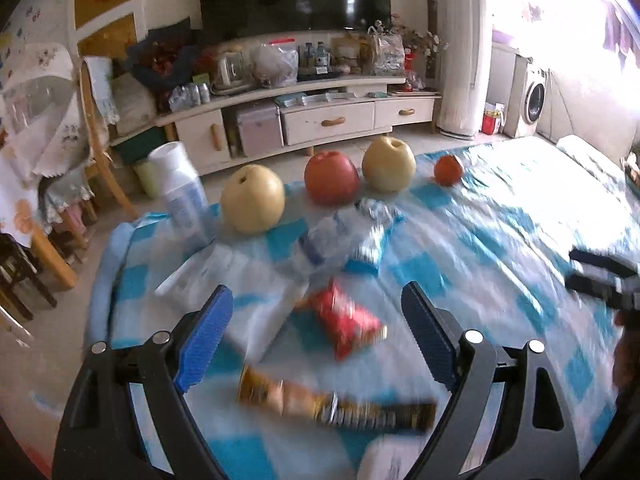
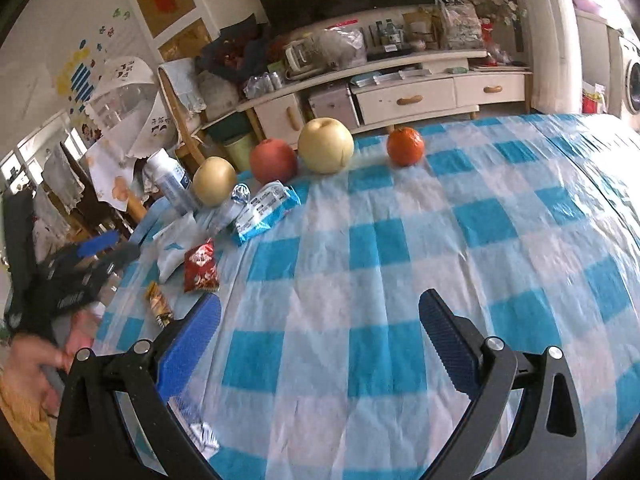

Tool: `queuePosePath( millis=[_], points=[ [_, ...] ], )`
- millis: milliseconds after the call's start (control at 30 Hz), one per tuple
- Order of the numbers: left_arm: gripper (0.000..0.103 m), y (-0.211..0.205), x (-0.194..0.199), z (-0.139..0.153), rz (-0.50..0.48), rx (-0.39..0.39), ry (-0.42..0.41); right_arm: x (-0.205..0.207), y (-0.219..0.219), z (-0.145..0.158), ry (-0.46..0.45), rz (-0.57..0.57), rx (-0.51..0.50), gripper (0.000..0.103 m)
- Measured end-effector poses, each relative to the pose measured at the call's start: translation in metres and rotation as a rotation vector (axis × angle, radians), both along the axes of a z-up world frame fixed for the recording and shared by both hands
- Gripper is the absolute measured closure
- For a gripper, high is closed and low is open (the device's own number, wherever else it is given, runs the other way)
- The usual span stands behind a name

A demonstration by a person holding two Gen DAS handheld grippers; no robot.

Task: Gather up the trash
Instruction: 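Move left tool to the white feather wipe pack while right reaches the green-white pack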

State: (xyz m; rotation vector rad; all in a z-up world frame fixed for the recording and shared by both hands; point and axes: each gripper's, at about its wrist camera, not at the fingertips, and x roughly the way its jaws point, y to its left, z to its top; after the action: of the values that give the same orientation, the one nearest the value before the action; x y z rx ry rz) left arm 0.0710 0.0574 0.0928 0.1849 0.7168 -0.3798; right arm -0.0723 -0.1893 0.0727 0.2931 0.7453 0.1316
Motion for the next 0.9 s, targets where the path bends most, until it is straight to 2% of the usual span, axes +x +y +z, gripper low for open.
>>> queuePosePath(
  millis=[100, 167, 233, 300, 400, 467, 533, 600, 700, 900],
  points=[
    [0.018, -0.013, 0.039, -0.006, 0.077, -0.049, 0.047, 0.012, 0.006, -0.001, -0.02, 0.039, -0.018, 0.005],
    [0.028, -0.019, 0.063, -0.014, 0.146, -0.071, 0.088, 0.019, 0.007, -0.003, -0.023, 0.056, -0.033, 0.005],
    [0.031, -0.024, 0.085, -0.025, 0.225, -0.1, 0.131, 0.026, 0.008, -0.007, -0.017, 0.068, -0.049, 0.005],
    [0.032, -0.027, 0.102, -0.03, 0.292, -0.116, 0.138, 0.031, 0.007, -0.011, -0.008, 0.075, -0.054, 0.005],
    [0.032, -0.033, 0.124, -0.039, 0.367, -0.082, 0.141, 0.033, 0.001, -0.015, 0.011, 0.069, -0.052, 0.005],
    [0.034, -0.04, 0.14, -0.05, 0.392, -0.039, 0.184, 0.034, -0.005, -0.016, 0.019, 0.063, -0.04, 0.005],
    [0.037, -0.049, 0.149, -0.06, 0.383, 0.011, 0.226, 0.035, -0.011, -0.017, 0.024, 0.048, -0.039, 0.005],
    [0.038, -0.061, 0.152, -0.069, 0.326, 0.033, 0.278, 0.036, -0.02, -0.018, 0.036, 0.028, -0.026, 0.005],
    [0.039, -0.08, 0.141, -0.074, 0.253, 0.077, 0.281, 0.034, -0.03, -0.015, 0.032, 0.005, -0.01, 0.005],
    [0.04, -0.116, 0.093, -0.076, 0.092, 0.026, 0.328, 0.03, -0.044, -0.01, 0.018, -0.028, -0.01, 0.005]
  ],
)
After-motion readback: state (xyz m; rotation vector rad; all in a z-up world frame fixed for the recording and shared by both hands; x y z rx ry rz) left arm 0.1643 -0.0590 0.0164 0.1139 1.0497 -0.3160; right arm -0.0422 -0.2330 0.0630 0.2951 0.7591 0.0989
